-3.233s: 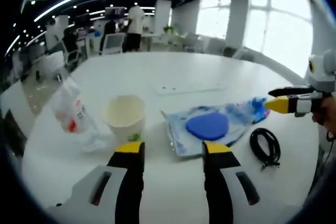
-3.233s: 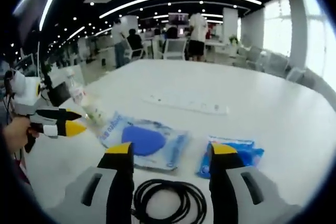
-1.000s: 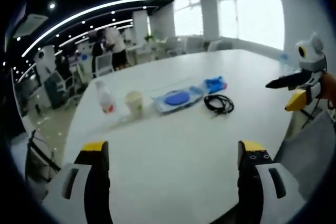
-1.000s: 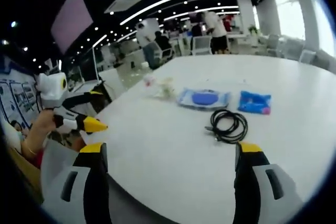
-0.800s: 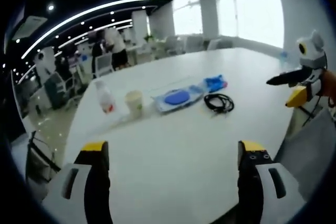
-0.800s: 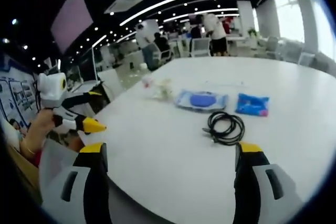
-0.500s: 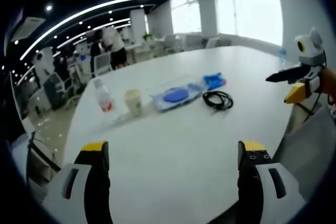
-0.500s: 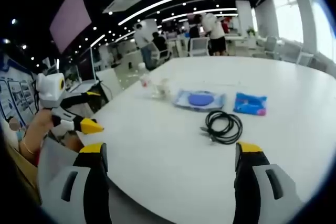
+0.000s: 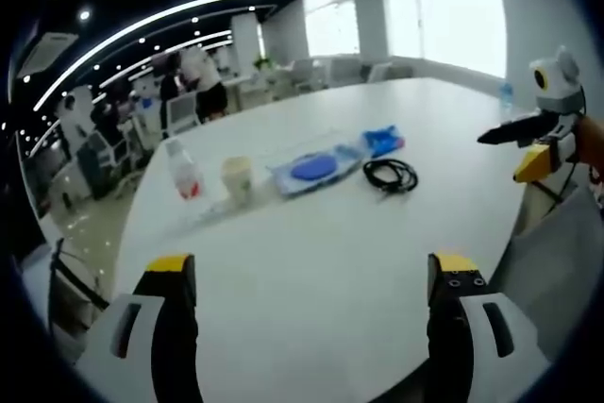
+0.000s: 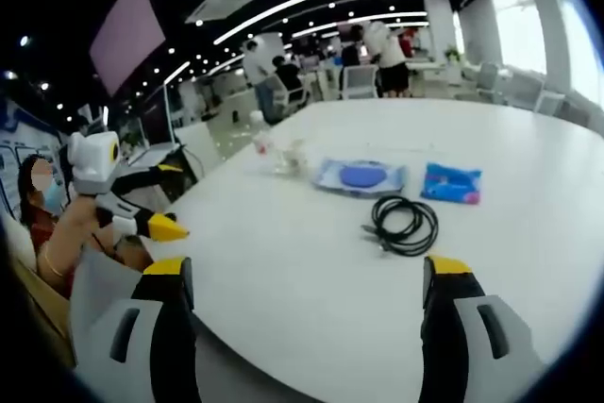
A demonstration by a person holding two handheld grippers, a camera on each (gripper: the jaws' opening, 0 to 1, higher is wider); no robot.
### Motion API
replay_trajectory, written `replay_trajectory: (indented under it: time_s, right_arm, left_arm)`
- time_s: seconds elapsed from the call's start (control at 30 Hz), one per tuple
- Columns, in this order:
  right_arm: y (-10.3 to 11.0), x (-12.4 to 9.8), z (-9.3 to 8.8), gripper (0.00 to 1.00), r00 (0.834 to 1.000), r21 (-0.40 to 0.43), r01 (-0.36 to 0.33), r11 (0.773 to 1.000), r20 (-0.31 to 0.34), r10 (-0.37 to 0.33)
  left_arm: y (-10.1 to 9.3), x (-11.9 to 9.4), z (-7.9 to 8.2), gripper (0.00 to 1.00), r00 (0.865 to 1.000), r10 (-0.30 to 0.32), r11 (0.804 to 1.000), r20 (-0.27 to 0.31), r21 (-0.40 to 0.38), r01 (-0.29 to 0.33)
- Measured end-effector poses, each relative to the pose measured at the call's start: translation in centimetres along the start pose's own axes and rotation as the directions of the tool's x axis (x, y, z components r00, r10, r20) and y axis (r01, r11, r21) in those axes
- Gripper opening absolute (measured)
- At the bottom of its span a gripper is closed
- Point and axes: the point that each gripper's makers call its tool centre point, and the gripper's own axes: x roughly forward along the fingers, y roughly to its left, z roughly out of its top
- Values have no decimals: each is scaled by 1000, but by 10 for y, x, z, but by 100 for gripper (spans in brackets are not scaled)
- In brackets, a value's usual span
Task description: Arrange the tabletop items into an orderly group along one side of the table until the central work area is clear of visible clutter.
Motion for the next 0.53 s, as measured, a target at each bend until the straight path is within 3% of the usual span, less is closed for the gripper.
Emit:
replay_trajectory:
  time_s: [0.53]
  right_arm:
    - [-12, -7, -2, 100, 1000, 7, 20, 1000, -10, -20]
  left_arm:
    - [-1, 4, -5, 99, 1000, 6, 1000, -17, 0, -6]
